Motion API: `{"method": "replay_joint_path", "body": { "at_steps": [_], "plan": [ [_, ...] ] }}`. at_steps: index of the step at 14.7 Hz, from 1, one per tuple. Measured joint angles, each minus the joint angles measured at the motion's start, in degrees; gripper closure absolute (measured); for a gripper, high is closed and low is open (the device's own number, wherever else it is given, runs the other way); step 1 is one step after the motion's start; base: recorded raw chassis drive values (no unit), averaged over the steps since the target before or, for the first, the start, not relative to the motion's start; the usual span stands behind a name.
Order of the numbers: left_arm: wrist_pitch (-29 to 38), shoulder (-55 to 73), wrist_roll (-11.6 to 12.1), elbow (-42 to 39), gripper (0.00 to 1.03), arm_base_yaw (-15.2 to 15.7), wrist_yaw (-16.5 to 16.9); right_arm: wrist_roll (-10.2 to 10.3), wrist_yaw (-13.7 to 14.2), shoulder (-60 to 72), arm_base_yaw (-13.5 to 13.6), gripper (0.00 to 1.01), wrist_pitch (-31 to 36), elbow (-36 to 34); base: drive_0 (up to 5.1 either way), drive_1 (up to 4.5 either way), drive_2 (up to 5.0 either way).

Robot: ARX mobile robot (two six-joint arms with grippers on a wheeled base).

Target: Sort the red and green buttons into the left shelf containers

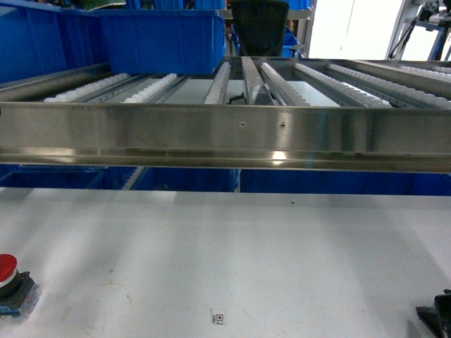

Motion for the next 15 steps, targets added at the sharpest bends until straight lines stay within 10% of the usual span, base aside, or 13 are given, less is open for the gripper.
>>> {"method": "replay_joint_path", "body": {
  "at_steps": [5, 11, 15],
  "plan": [
    [-0.02, 0.00, 0.00, 0.00, 0.05, 0.00, 0.00, 0.26, -0.33, 2.49, -1.55, 0.03, 4.39, -0.31, 0.0, 0.00, 0.0],
    [0.00, 0.00, 0.00, 0.00, 0.05, 0.00, 0.00, 1.62, -1.86, 3.72, -1.75, 0.72, 8.46, -1.75, 0.0, 0.00, 0.0],
    [0.00, 0.00, 0.00, 0.00, 0.05, 0.00, 0.00, 1.57, -2.51, -2.56, -2.51, 0.74, 13.38, -7.82, 0.0, 0.00, 0.0]
  ]
}}
